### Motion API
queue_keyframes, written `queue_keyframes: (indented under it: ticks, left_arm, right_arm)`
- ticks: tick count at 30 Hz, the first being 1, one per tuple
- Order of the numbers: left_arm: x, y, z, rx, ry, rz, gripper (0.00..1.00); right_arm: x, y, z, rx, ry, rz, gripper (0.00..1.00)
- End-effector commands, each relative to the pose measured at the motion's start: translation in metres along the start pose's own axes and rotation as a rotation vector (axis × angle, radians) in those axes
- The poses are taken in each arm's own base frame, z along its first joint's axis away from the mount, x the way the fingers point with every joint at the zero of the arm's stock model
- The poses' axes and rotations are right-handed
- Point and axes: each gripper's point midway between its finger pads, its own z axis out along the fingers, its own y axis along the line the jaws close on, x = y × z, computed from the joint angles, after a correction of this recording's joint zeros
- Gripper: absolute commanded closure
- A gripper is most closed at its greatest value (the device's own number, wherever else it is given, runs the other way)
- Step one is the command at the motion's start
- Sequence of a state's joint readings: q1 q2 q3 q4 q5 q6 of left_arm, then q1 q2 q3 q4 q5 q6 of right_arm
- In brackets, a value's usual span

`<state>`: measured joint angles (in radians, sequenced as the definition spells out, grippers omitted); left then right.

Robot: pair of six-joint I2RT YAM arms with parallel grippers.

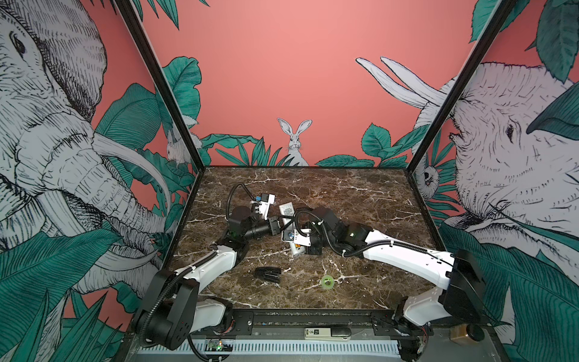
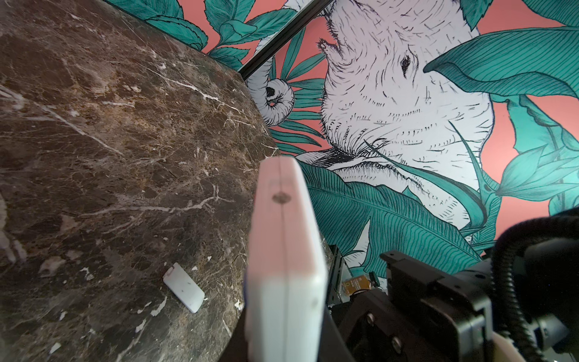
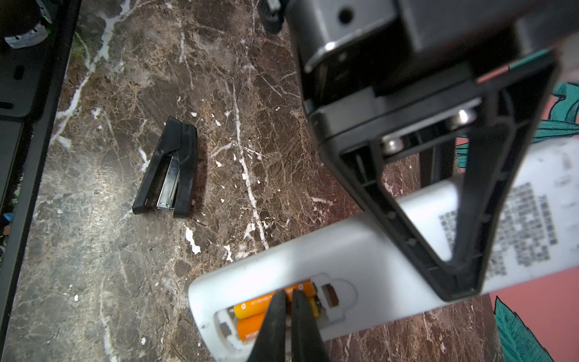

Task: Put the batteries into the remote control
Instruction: 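Press both orange batteries down into the compartment with the right gripper fingers, then lift the right gripper off the remote and move it over the white cover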

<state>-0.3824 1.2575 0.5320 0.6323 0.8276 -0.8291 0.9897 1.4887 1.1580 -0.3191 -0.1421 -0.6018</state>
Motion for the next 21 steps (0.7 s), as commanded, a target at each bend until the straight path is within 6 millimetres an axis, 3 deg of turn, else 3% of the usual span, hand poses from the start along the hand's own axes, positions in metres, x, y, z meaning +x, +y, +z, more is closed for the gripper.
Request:
queue_keyframes:
  ticks: [1, 10, 17, 21]
  left_arm:
    - [-0.008, -0.020, -0.004, 0.055, -0.022, 0.048, 1.00]
    - [-0.008, -0.009, -0.003, 0.015, -0.037, 0.037, 1.00]
    - [-0.008, 0.003, -0.005, -0.045, -0.055, 0.030, 1.00]
    - [-0.008, 0.011, -0.007, -0.090, -0.069, 0.024, 1.00]
  right_arm:
    - [0.003, 0.002, 0.004, -0.001, 0.023, 0.008, 0.92]
    - [-0.009, -0.005, -0.017, 0.048, -0.039, 0.079, 0.87]
    - [-0.019, -0.006, -0.043, 0.050, -0.093, 0.196, 0.70]
    - [-0.009, -0.016, -0.054, 0.075, -0.076, 0.313, 0.62]
